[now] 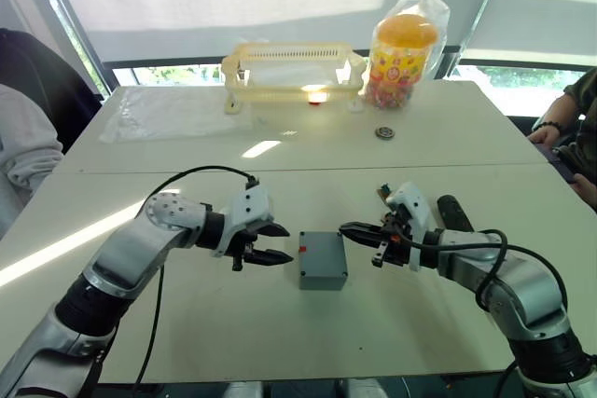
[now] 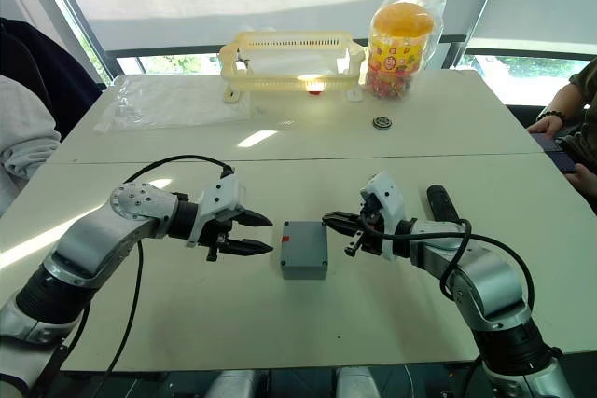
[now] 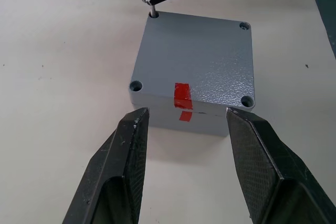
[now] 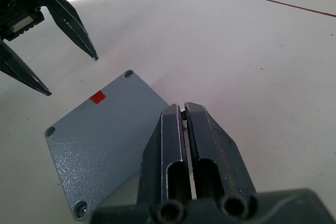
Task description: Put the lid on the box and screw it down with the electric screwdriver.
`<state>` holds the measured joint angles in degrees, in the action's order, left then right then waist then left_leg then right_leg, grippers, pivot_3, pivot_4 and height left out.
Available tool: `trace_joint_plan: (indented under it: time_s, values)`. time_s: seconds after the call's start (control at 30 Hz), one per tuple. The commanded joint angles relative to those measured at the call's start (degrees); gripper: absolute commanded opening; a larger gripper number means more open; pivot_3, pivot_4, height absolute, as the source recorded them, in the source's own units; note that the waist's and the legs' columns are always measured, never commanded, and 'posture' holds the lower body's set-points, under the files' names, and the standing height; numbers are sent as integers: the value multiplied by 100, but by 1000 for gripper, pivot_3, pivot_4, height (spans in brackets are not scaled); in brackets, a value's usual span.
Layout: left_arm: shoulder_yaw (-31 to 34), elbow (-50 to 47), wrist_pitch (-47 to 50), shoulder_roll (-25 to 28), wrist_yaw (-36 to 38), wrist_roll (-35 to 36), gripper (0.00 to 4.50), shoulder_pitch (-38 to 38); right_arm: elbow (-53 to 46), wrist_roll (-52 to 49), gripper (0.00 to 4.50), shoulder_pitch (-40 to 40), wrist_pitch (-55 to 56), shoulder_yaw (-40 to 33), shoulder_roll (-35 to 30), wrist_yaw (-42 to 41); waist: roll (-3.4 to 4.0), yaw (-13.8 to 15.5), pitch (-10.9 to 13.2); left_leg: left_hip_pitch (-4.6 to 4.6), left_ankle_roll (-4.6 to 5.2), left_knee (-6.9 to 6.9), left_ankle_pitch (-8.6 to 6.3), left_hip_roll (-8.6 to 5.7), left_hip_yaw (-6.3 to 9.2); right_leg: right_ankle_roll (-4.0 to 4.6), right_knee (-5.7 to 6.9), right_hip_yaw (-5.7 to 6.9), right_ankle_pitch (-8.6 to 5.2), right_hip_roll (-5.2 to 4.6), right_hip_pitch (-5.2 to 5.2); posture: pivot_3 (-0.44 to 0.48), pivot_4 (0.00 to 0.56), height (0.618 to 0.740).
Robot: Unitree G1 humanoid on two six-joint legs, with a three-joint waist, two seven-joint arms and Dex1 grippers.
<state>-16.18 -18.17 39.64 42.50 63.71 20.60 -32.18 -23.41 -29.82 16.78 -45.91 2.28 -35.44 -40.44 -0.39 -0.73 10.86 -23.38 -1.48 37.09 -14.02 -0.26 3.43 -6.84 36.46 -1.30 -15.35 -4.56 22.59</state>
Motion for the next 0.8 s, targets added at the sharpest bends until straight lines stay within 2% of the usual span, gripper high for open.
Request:
trace_joint_plan:
  time_s: [0.03, 0.2, 0.23, 0.3, 0.47, 0.6, 0.73, 0.77, 0.8]
  values:
    - [35, -55, -66, -10, 2, -11, 2349, -45, -113, 82, 35, 59, 96, 108, -54, -53, 0, -1, 0, 0, 0, 0, 0, 0, 0, 0, 0, 0, 0, 0, 0, 0, 150, 740]
    - [32, -62, -38, -30, -11, 4, 2349, -47, -75, 141, 35, 144, 163, 151, -25, -76, 0, -1, 0, 0, 0, 0, 0, 0, 0, 0, 0, 0, 0, 0, 0, 0, 150, 740]
    - [30, -57, -35, -37, -15, 2, 2349, -52, -63, 166, 284, 157, 182, 159, -32, -93, 0, -1, 0, 0, 0, 0, 0, 0, 0, 0, 0, 0, 0, 0, 0, 0, 150, 740]
    - [31, -57, -33, -41, -17, -1, 2349, -54, -51, 196, 904, 178, 201, 168, -65, -142, 0, -1, 0, 0, 0, 0, 0, 0, 0, 0, 0, 0, 0, 0, 1, 0, 150, 740]
    - [90, -93, -26, 10, 13, 32, 2349, -51, -206, 66, 3396, 246, 44, -95, -340, -327, 0, 2, 0, 0, 0, 0, 0, 0, 0, 0, 0, 0, 0, 0, 1, 0, 150, 740]
    - [259, -13, 11, -48, 54, 192, 2349, -258, -351, -634, 3396, 557, -617, -875, -950, -593, 0, 11, 1, -2, 0, 1, 0, -1, -1, 0, -1, 0, 0, -2, 0, 0, 150, 740]
    - [358, 13, 36, -111, 87, 365, 2349, -455, -46, -1347, 3396, 1038, -1377, -1737, -1382, -568, -1, 10, 1, -1, 0, 1, 0, 0, 0, 0, -1, 0, 0, -1, -1, 0, 150, 740]
    - [375, -33, 30, -149, 119, 443, 2349, -509, 265, -1265, 3396, 1121, -1551, -1886, -1787, -662, -1, 9, 1, -1, 0, 0, 0, 1, 1, 0, -1, 2, 0, -1, -1, 0, 150, 740]
    - [346, -102, 1, -176, 145, 476, 2349, -542, 564, -1093, 3665, 1064, -1646, -1934, -2309, -848, 4, 22, 3, -1, 0, -1, 0, 1, 1, 0, -1, 2, 0, -1, -1, 0, 150, 740]
